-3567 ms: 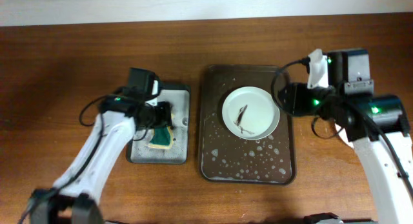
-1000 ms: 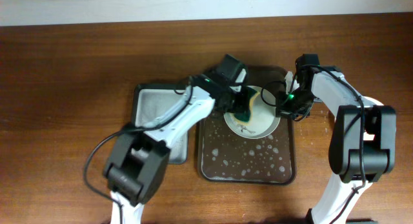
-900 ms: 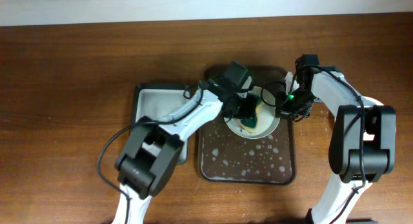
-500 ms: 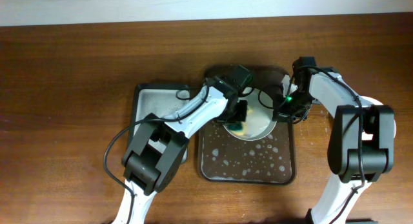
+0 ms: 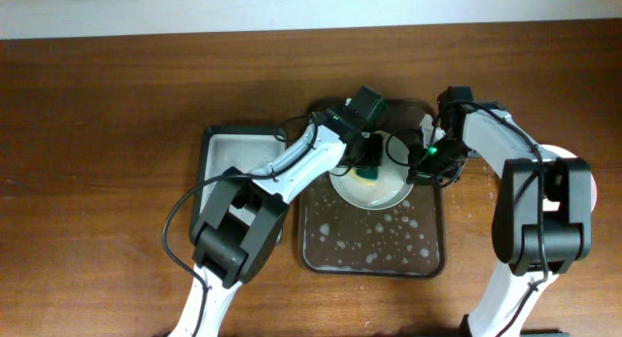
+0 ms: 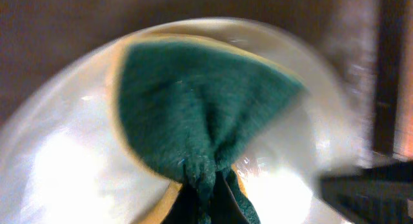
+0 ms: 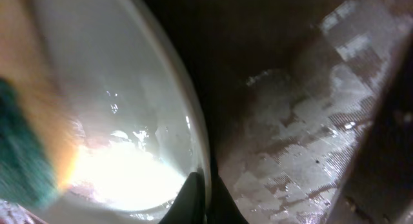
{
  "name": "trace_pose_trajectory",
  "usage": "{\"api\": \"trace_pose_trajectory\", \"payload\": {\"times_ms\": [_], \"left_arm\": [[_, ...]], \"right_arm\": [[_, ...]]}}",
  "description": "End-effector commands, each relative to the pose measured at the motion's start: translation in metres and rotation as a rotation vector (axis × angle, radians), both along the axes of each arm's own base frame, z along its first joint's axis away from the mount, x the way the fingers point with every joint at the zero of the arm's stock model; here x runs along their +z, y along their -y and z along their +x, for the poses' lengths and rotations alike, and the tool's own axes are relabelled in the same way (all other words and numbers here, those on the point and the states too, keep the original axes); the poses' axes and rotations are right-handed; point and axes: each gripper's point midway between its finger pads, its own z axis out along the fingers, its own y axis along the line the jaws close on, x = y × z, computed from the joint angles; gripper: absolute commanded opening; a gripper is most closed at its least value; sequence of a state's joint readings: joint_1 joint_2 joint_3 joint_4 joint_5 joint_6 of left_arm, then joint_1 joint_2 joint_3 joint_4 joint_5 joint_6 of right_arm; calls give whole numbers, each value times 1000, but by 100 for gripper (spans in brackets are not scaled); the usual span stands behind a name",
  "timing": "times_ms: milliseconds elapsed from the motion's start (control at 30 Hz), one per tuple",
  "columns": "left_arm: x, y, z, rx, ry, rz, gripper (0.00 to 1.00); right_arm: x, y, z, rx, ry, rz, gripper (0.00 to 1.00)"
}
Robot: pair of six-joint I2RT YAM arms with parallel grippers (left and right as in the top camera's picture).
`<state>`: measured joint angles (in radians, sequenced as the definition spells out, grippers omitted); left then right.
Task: Clean dirty plates on tray and stack at the side
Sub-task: 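Scrub the white plate with the sponge while the right gripper holds its rim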
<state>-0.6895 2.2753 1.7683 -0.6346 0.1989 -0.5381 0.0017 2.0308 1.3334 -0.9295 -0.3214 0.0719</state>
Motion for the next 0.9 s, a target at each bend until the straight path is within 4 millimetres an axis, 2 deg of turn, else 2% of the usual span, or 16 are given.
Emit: {"api": "trace_pose_trajectory", "payload": {"times_ms": [0,67,133,300,467,533,567,667,767,867], "left_arm": [[3,32,-18,-53,-63,-118,0],[2,31,-9,-35,-15,-100,0],[-3,17,-2,1,9,-38,0],[-21,-56,15,115,35,235,0],[-26,-130,22,191,20,472,0],[-28,-139,15,195,-35,473,0],[-30,-131,8,178,-84,422,0],[-25,-78,-22,82,-267,141,0],[-4,-19,-47,-43,-362,-119,0],[9,22,-72,-138,-389,-220,0]], "right_arm": [[-22,10,-14,133,-33,-206,4],[-22,3,-15,163,-29,-228,4],[-22,2,-16,164,-32,-227,4],[-22,3,-16,136,-37,-231,4],[-22,7,-17,43,-63,-237,4],[-22,13,-18,-25,-82,-242,4],[-22,16,-18,-58,-88,-243,4],[-22,18,-16,-116,-94,-234,4],[-21,10,-13,-135,-91,-188,4],[-21,12,-11,-258,-112,-192,4]]}}
